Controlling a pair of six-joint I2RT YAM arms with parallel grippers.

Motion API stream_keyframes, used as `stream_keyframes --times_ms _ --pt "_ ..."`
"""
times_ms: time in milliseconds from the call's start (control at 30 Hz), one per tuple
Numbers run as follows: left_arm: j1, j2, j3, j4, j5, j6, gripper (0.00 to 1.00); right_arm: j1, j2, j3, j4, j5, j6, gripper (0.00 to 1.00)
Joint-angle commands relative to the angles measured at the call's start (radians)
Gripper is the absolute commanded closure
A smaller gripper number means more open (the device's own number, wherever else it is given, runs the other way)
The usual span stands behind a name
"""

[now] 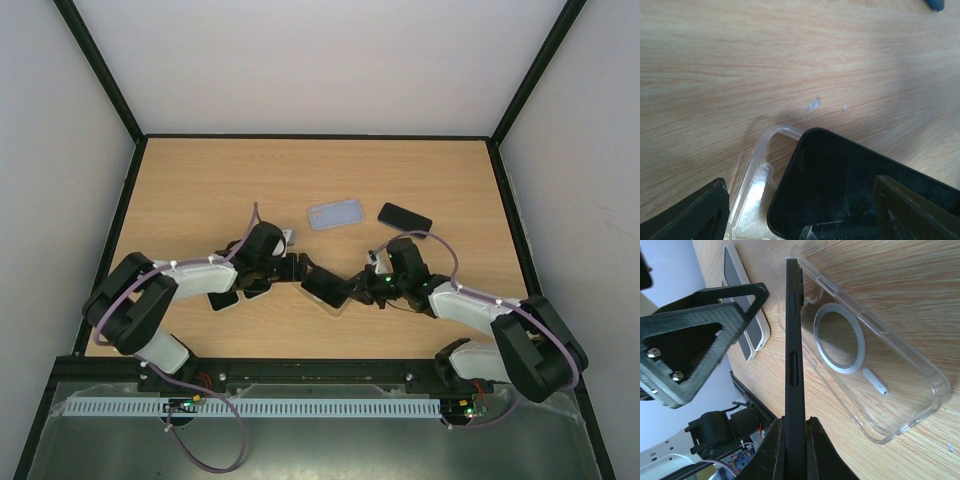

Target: Put the phone into the phone case

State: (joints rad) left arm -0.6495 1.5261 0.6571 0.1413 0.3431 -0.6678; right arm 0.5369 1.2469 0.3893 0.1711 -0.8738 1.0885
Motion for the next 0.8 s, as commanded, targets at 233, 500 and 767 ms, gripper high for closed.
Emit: stream_keyframes --times_ms 233,500,767 --pt "-0.001 0.112 0.011 0.084 0.112 -0.018 0.31 -0.005 0.087 -0.041 0.095 -0.042 0.086 0.98" --pt "-0.063 0.132 -0.012 0.106 0.116 -0.036 0.40 -0.005 0.172 -0.038 0.123 -0.016 0.080 0.98" --pt "-0.107 0.066 -0.098 0.174 0.086 -0.142 0.43 -0.006 0.215 -0.036 0.070 0.058 0.048 0.94"
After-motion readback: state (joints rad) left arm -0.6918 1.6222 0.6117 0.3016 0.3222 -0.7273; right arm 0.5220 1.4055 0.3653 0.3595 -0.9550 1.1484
